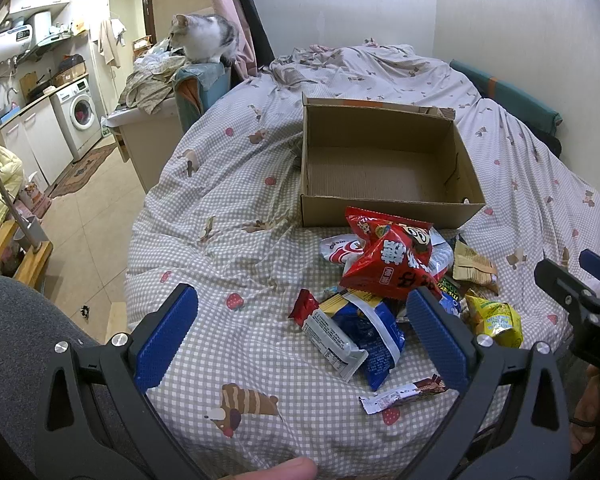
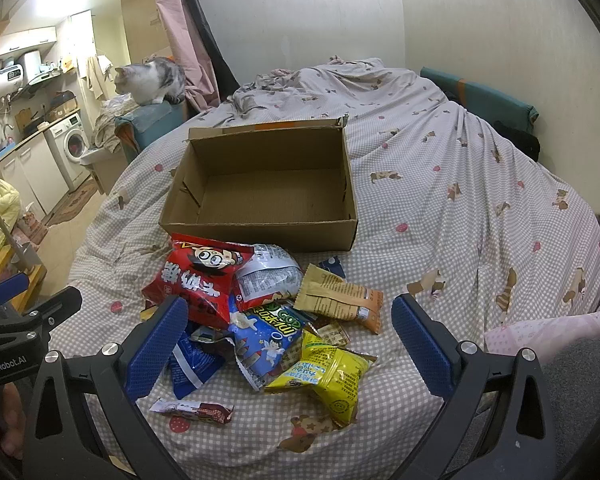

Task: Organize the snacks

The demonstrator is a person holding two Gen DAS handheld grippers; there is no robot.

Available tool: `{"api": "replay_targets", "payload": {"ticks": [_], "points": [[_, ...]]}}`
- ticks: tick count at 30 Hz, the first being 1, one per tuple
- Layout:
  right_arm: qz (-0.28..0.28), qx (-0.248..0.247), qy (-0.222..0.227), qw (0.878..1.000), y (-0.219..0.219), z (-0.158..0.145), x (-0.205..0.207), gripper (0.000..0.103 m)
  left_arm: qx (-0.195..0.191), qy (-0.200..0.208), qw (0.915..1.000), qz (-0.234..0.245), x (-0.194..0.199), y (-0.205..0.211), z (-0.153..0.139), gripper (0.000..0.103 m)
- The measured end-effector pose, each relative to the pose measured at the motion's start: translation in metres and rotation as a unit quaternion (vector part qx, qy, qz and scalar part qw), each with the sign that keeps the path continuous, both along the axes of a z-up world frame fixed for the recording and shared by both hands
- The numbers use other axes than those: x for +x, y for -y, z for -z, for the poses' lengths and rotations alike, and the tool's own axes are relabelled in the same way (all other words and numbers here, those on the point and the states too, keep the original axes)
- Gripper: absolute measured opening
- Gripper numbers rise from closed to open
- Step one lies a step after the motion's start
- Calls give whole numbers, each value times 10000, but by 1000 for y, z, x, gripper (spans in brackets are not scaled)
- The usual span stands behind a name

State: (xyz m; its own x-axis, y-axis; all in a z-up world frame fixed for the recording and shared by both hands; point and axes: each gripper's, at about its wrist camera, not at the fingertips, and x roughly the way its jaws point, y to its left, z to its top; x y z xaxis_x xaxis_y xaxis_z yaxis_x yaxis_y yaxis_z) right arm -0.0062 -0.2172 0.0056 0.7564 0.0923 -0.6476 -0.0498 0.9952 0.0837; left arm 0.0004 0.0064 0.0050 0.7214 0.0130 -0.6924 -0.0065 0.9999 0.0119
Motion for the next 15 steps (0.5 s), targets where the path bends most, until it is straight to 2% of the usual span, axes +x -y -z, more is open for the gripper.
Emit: {"api": "replay_targets", "payload": {"ticks": [10,15], "points": [[-3,189,-136,9997,4,0,3,103,-16,-46,10000,-2,-1,-1,1,103],[-79,635,-639,9959,19,3,17,103,47,-265,9996,112,3,2,2,103]]}}
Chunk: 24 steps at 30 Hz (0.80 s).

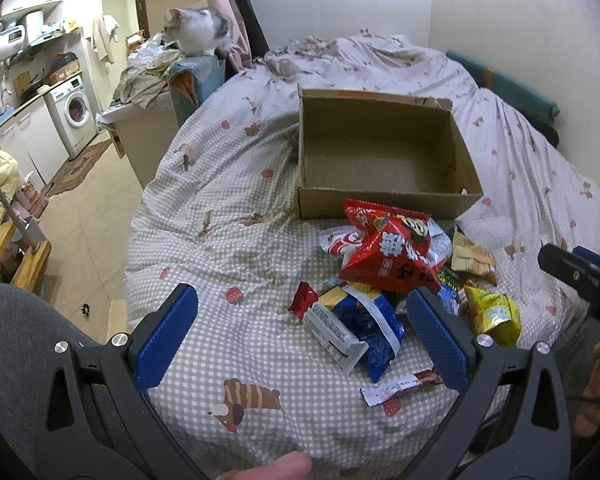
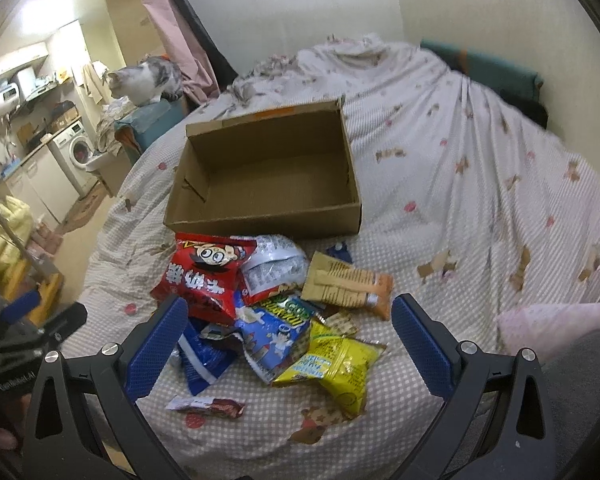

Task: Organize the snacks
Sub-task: 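Grasp the brown chocolate bar with the left tool while the right tool grasps the yellow chip bag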

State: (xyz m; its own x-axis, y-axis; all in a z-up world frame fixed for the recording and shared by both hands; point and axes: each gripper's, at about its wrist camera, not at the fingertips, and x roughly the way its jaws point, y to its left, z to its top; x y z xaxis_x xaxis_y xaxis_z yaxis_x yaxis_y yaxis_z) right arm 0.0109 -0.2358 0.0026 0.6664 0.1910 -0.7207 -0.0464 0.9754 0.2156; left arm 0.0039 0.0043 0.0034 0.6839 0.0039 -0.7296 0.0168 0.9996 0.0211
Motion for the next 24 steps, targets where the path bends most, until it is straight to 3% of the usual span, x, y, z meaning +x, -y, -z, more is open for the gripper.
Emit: {"api": "replay_targets", "payload": {"ticks": [5,8,13,15,17,21,24], "points": [[140,880,-935,9916,31,16,27,103,190,-697,9962,478,18,11,10,103],[320,1293,-1399,9812,47,28,40,103,286,-1321,9853,1049,29,22,27,103],[471,1364,-1421,9793,59,32,49,103,302,-2301,9526,1968,30,53,62,100],[476,1516,-1554,9750,62,39,54,103,351,-2462,9441,2164,31,66,74,91],[487,1569,-1676,9721,64,47,55,103,373,-2655,9341,2355,33,79,85,75],[517,1487,-1813,9708,64,57,56,103,525,-2948,9096,2879,30,108,104,63],[561,1522,-1805,9701,68,59,57,103,647,-3122,8971,3059,31,121,119,57]]}}
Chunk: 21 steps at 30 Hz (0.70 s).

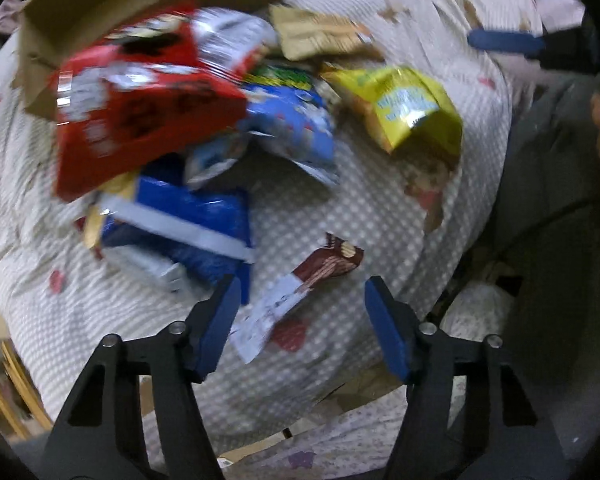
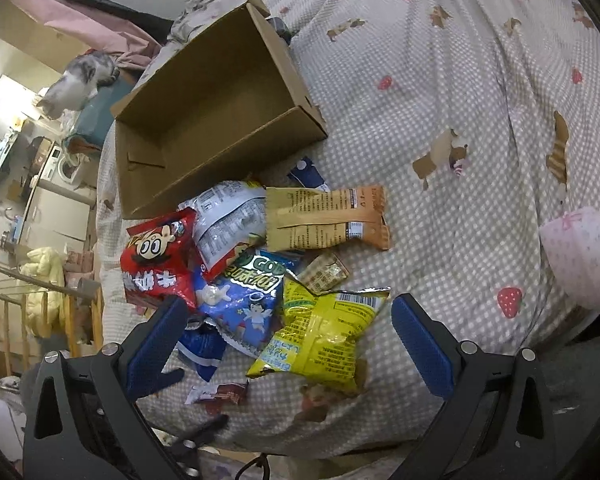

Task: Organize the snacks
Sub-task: 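Grasp the brown chocolate bar with the left tool while the right tool grasps the yellow chip bag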

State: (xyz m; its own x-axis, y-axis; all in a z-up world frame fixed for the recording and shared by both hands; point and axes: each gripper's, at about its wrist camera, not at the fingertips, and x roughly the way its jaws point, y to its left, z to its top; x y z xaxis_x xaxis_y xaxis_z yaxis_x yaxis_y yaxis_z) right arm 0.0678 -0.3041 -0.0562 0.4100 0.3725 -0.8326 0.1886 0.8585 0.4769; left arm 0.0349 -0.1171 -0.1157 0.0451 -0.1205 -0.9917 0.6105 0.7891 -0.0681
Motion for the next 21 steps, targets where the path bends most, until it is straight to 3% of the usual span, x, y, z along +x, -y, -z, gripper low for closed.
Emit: {"api": "replay_targets", "payload": {"ticks": [2,8,11,18,20,21], "points": [[20,13,-39,10000,2,2,1,103,93,-125,9999,9,5,6,13,42],[-4,362,-552,9978,1,26,6,103,48,-91,9999,60,7,7,19,15],[-32,504,-1044,9933,-2,45,12,103,-110,-5,9999,-91,8,4,11,15],[-107,242,-1541,9877,-15,74,24,101,-360,218,9971,-635,13,-31,-22,15],[-145,173,-1512,9882,-15,74,26,92,-466,342,9950,-819,11,-39,-33,15],[-179,157,-1514,9882,-15,74,26,80,-532,407,9936,-906,12,-44,-40,15]]}}
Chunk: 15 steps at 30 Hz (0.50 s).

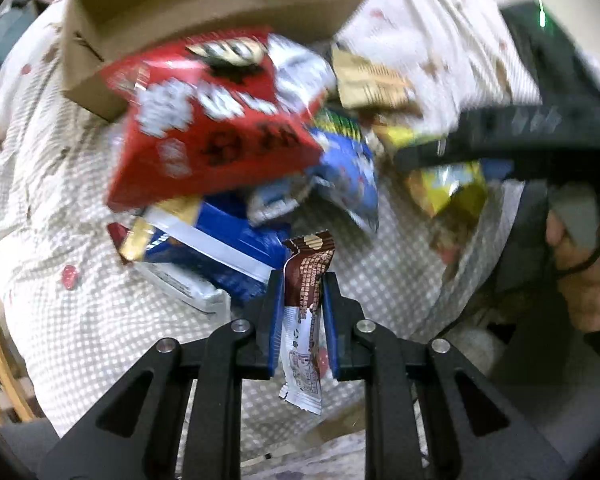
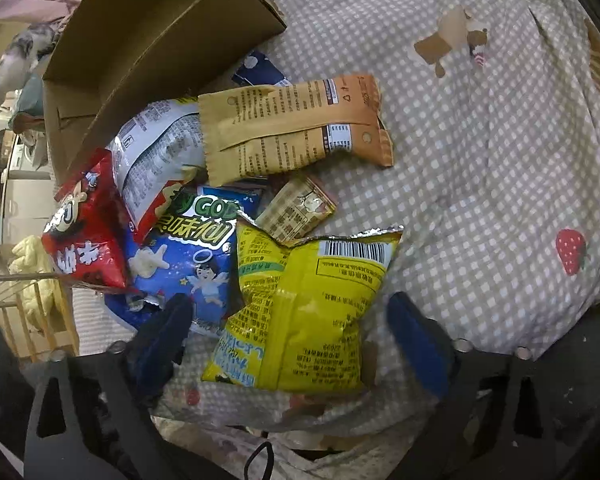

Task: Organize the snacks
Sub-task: 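Grasp the brown chocolate bar with the left tool while the right tool grasps the yellow chip bag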

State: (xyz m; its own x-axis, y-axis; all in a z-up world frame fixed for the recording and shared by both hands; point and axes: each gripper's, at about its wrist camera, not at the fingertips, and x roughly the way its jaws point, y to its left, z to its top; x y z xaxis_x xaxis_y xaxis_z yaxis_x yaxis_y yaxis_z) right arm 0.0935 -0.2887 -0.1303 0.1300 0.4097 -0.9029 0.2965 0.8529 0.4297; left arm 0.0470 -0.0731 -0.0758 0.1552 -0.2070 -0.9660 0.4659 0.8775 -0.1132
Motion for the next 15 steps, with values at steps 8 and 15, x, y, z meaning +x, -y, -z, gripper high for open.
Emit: {"api": "replay_targets", "payload": {"ticks": [8,15], "points": [[124,62,558,9983,9,-22,-17,51,-225,658,9956,-630,-9,-20,-46,15],[510,544,1747,9818,35,-66,-31,51,-169,1122,9846,-1333,4,-28,-63,15]]}}
